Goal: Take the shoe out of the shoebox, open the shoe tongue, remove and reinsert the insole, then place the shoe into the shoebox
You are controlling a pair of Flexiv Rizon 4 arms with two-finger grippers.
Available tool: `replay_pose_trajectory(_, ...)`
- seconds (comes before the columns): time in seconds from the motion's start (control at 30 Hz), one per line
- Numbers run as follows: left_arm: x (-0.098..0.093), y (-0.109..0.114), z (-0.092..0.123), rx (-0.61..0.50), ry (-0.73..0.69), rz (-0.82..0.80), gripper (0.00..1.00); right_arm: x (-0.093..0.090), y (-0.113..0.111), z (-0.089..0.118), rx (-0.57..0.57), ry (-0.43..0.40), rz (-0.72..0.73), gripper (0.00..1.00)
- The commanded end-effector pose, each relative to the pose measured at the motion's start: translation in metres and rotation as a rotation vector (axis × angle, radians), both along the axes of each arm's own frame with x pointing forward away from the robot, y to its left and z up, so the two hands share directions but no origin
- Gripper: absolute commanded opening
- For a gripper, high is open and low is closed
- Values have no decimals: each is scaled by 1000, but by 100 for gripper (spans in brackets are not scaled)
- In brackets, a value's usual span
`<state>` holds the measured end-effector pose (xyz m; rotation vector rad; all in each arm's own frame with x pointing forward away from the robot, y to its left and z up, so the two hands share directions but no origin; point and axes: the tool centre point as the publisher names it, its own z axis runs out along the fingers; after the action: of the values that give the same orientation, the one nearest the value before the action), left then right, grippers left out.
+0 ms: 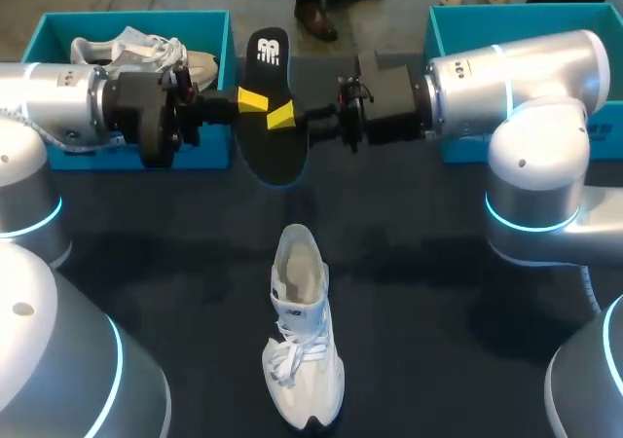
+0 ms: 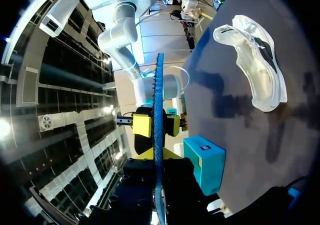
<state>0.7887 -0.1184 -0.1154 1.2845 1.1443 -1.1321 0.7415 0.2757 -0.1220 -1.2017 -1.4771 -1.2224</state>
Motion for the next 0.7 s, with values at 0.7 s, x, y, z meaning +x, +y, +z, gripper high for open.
replay_pose_trajectory(0.7, -2, -2, -5, -1, -1, -3, 0, -5, 3, -3, -3, 23, 0, 15)
